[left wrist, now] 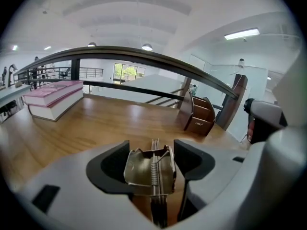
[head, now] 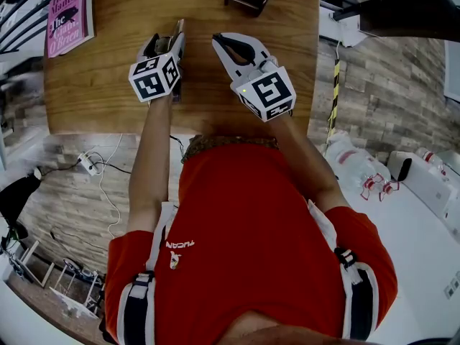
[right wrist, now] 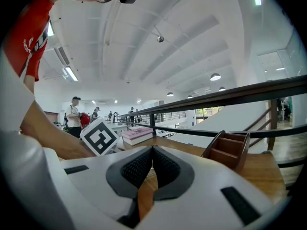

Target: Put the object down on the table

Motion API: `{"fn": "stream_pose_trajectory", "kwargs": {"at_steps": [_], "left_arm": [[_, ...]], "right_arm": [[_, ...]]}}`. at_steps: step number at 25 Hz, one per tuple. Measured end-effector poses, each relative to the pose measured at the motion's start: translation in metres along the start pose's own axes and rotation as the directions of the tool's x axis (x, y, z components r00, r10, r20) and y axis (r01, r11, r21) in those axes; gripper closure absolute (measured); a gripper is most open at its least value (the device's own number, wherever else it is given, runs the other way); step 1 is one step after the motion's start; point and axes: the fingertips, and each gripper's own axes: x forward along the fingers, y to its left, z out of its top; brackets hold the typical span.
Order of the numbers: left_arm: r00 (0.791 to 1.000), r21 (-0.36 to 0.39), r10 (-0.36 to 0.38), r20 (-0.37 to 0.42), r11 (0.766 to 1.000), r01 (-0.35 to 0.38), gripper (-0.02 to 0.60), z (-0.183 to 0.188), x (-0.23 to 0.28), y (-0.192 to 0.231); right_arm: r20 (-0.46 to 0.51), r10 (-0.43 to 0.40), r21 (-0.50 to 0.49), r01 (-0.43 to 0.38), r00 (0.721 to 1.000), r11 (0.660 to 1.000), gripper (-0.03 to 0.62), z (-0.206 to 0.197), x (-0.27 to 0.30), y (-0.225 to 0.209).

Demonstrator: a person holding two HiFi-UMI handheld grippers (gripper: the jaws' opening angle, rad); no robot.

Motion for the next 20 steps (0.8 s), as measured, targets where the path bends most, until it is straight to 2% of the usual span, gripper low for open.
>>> {"fn": "stream_pose_trajectory", "kwargs": {"at_steps": [8,12,16,20], "left_arm": [[0.999,0.005,0.034,0.02,0.999,-0.034,0.301,-0.003,-0.009,0.024],[0.997,0.008,0.041,0.057,0.999,-0.042,0.301,0.0,-0.019,0.03],[0.987,0.013,0.025,0.158,1.0,-0.028,0.301,0.017,-0.043,0.025],[0.955,0.034,-0.03,0.295,0.999,0.021,0.304,0.045,-0.079,0.004]], "right_arm": [[-0.001,0.004,-0.008,-0.004,1.0,1.0,0.569,0.001,-0.001,0.004],[0.007,0.0,-0.003,0.0,1.0,1.0,0.569,0.004,-0.003,0.006],[0.028,-0.001,0.002,0.001,1.0,1.0,0.569,0.012,-0.007,0.008],[0.051,0.0,0.003,0.0,0.999,1.0,0.569,0.022,-0.015,0.012]]}}
